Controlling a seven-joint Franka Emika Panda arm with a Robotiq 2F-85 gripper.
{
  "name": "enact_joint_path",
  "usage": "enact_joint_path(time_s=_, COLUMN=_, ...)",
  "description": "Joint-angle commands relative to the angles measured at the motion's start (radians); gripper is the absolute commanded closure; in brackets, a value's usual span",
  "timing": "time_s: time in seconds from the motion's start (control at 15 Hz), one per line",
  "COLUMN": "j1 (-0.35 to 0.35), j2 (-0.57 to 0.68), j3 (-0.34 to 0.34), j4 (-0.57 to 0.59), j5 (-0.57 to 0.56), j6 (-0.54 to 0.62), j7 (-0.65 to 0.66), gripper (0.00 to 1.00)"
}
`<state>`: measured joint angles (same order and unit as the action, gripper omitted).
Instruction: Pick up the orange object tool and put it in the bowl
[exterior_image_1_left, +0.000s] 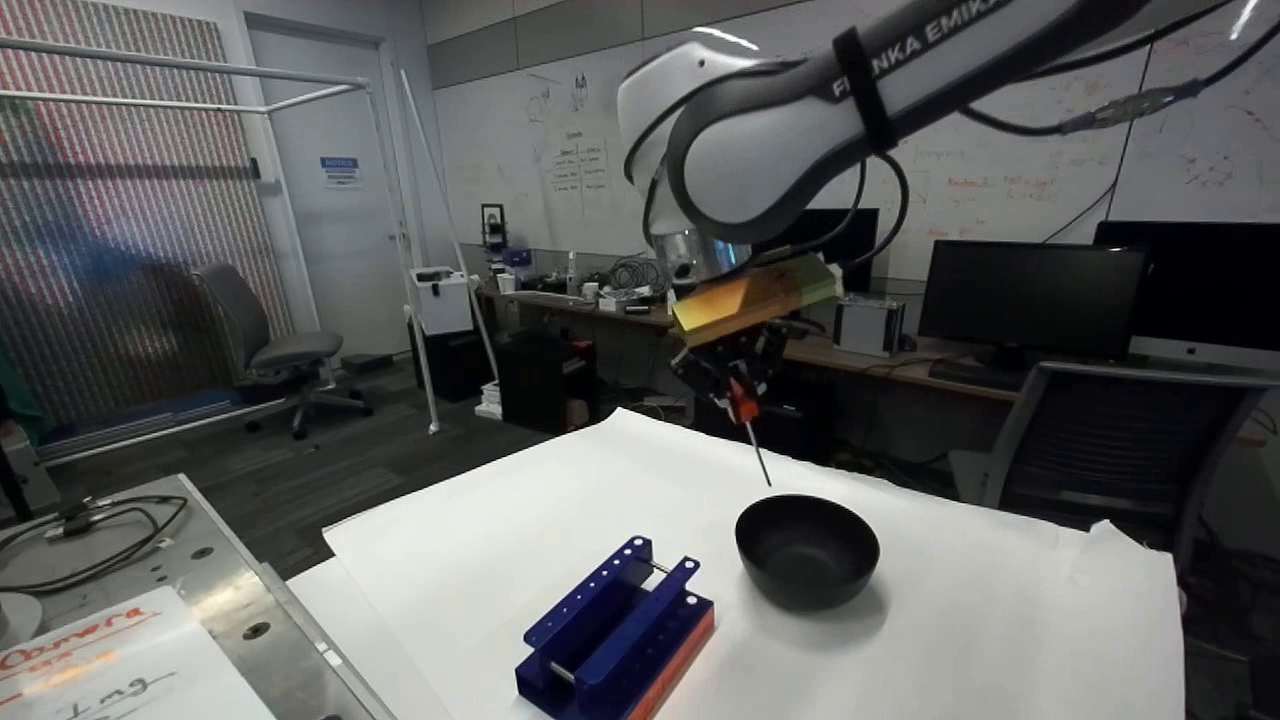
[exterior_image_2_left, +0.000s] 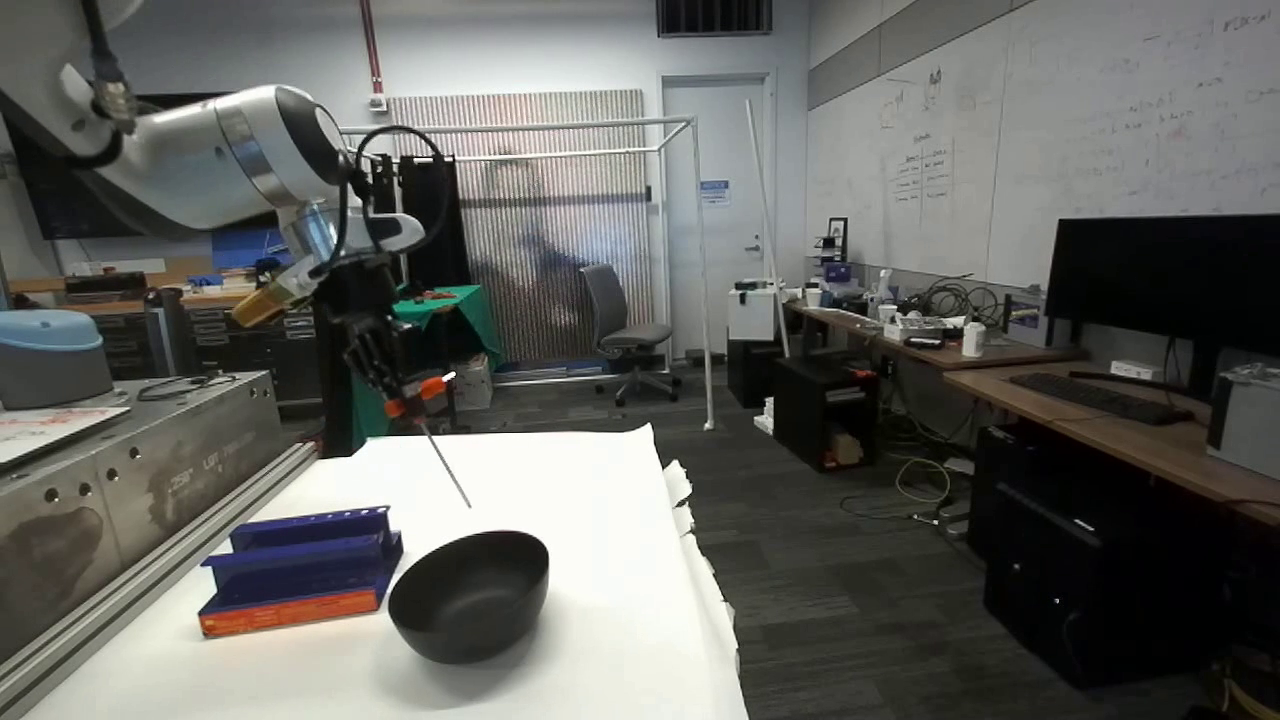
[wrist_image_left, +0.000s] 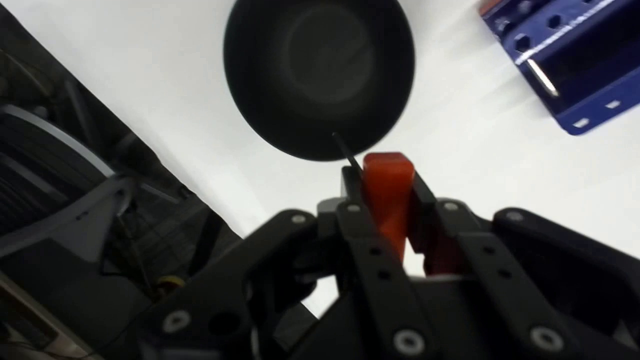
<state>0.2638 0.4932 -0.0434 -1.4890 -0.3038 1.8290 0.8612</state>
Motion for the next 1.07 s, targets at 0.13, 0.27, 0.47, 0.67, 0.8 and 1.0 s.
enact_joint_path(time_s=0.13, j1=-0.033, j2=0.177, j3=-0.003, j4=0.147, j5=0.047, j6=-0.263, j7=0.003, gripper=0.83)
enact_joint_path(time_s=0.27, j1=-0.059, j2=0.245, j3=0.003, j4=0.198, j5=0.091, j6=-0.285, j7=-0.029, gripper=0.83)
enact_joint_path(time_s=0.47, j1=-0.088, j2=0.330, j3=0.008, j4=0.271, j5=0.163, j6=-0.267, j7=-0.075, gripper=0.83)
enact_joint_path(time_s=0.67, j1=-0.096, j2=0.387, j3=0.008, j4=0.335, j5=0.208, j6=-0.281, j7=-0.103, gripper=0.83)
enact_joint_path(time_s=0.8, j1=-0.101, j2=0.419, j3=0.006, j4=0.386, j5=0.223, j6=-0.313, j7=-0.116, gripper=0.83)
enact_joint_path(time_s=1.0, j1=-0.105, j2=0.460, j3=0.008, j4=0.448, j5=0.248, j6=-0.348, j7=-0.133, gripper=0.53)
